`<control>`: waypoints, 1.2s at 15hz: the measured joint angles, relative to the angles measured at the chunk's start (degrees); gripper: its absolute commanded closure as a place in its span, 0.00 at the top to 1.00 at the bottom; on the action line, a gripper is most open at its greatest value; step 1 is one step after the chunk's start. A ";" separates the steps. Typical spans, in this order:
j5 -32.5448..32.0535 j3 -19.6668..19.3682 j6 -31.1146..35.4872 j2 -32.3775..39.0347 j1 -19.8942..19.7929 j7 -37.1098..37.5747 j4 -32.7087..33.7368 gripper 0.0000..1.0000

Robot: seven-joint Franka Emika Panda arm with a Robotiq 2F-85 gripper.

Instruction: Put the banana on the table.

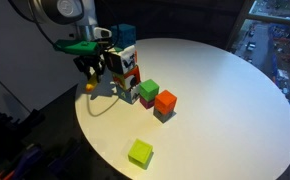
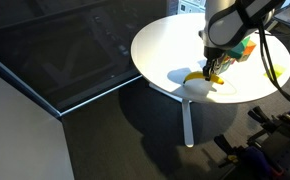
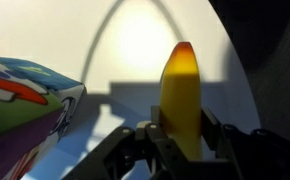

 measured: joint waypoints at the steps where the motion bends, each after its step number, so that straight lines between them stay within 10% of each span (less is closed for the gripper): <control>1: 0.00 0.00 0.00 0.01 0.00 0.00 -0.02 0.17; 2: 0.00 0.00 0.00 0.05 0.00 0.00 -0.06 0.67; 7: 0.01 0.00 -0.16 0.18 -0.02 0.00 -0.09 0.99; 18: 0.23 0.00 -1.12 -2.04 -0.40 0.00 -0.17 1.00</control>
